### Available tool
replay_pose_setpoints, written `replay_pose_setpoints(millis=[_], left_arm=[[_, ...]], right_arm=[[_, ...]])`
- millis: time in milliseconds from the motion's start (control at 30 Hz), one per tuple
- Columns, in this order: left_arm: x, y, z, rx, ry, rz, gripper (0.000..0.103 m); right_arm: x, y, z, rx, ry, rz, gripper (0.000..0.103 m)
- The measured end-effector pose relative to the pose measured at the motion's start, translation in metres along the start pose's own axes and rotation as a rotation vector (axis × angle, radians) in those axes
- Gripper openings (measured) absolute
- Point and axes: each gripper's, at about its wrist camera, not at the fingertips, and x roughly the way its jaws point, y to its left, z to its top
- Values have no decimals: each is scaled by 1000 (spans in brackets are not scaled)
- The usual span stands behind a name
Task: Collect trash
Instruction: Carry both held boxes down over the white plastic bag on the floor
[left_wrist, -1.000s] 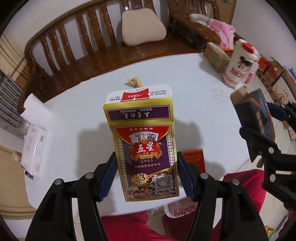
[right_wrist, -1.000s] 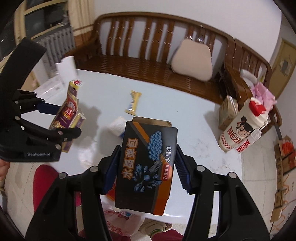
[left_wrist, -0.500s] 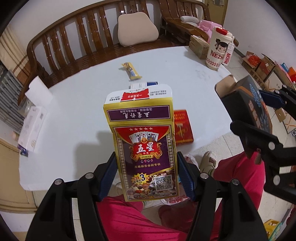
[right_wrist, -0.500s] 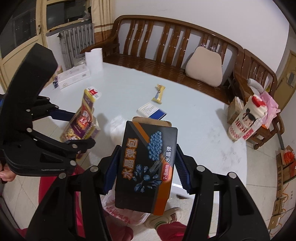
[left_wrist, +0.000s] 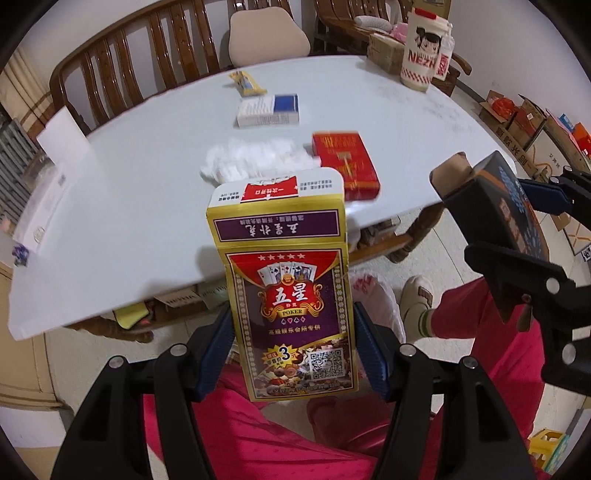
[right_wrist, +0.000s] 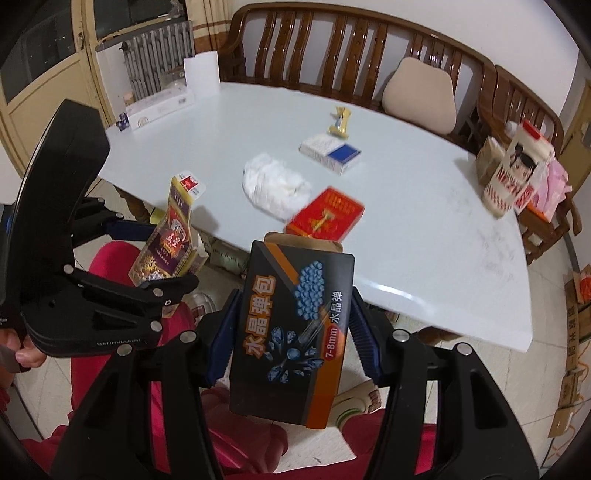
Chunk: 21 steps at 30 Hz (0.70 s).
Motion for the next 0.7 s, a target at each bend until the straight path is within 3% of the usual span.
replay_pose_setpoints(millis=[367, 700], left_arm=[[50, -11, -28, -37, 33, 9, 61], [112, -20, -44, -75, 141, -31, 61]], right_arm=[[44, 4, -40, 39, 58, -14, 56], [96, -10, -71, 109, 129, -35, 56]])
